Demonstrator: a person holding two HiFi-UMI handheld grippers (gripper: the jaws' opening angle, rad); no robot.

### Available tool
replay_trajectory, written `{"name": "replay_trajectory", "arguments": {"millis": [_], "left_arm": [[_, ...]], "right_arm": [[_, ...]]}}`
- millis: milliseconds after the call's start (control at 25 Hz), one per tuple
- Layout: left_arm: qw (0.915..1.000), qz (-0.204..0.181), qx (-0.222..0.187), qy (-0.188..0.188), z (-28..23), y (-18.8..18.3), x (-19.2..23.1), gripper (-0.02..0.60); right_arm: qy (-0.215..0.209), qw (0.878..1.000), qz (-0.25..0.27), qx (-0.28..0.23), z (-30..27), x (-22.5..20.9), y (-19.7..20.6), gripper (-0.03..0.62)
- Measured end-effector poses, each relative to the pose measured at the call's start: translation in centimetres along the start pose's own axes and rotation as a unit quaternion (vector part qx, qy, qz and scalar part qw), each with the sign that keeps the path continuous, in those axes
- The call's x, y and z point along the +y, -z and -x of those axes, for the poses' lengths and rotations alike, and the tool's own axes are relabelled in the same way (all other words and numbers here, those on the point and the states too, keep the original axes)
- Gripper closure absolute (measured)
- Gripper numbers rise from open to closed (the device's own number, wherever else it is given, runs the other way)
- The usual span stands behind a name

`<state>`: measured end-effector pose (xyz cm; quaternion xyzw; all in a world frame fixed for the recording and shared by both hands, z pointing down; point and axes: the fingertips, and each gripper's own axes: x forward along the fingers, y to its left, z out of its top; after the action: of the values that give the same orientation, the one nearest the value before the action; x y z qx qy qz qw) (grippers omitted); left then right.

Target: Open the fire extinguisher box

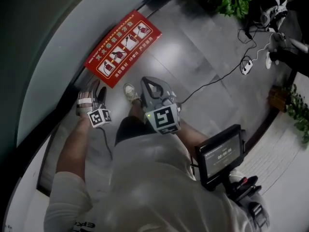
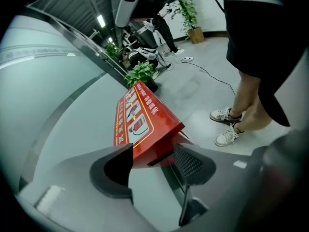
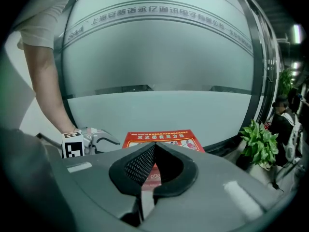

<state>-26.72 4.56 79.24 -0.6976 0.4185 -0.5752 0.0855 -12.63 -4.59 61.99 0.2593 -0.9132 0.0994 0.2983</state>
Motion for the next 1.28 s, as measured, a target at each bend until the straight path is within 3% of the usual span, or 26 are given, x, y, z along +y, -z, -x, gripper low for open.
{"name": "replay_trajectory", "arguments": {"millis": [120, 360, 880, 1120, 1280], "left_arm": [[0.9993, -0.038, -0.008, -0.003, -0.7, -0.5, -0.2, 0.302], [0.9969, -0.072, -0.023, -0.023, -1.6, -1.7, 0.6, 0.301], [0.9982, -0.046, -0.037, 0.007, -1.1, -1.8, 0.9, 0.311], [0.9988, 0.011, -0.046, 0.011, 0.0, -1.9, 1.4, 0.336], [0.998, 0.021, -0.061, 0.001, 0.6, -2.0, 1.3, 0.371]], "right_arm": [[0.002, 1.0, -0.007, 0.005, -0.1, 0.0, 0.8, 0.58], [0.008, 1.0, -0.017, 0.015, 0.4, -0.2, 1.6, 0.58], [0.017, 1.0, -0.011, 0.02, 0.4, -0.6, 2.0, 0.58], [0.018, 1.0, 0.003, 0.011, 0.8, -0.4, 1.8, 0.58], [0.02, 1.0, 0.013, 0.007, 1.4, -0.5, 2.4, 0.58]]}}
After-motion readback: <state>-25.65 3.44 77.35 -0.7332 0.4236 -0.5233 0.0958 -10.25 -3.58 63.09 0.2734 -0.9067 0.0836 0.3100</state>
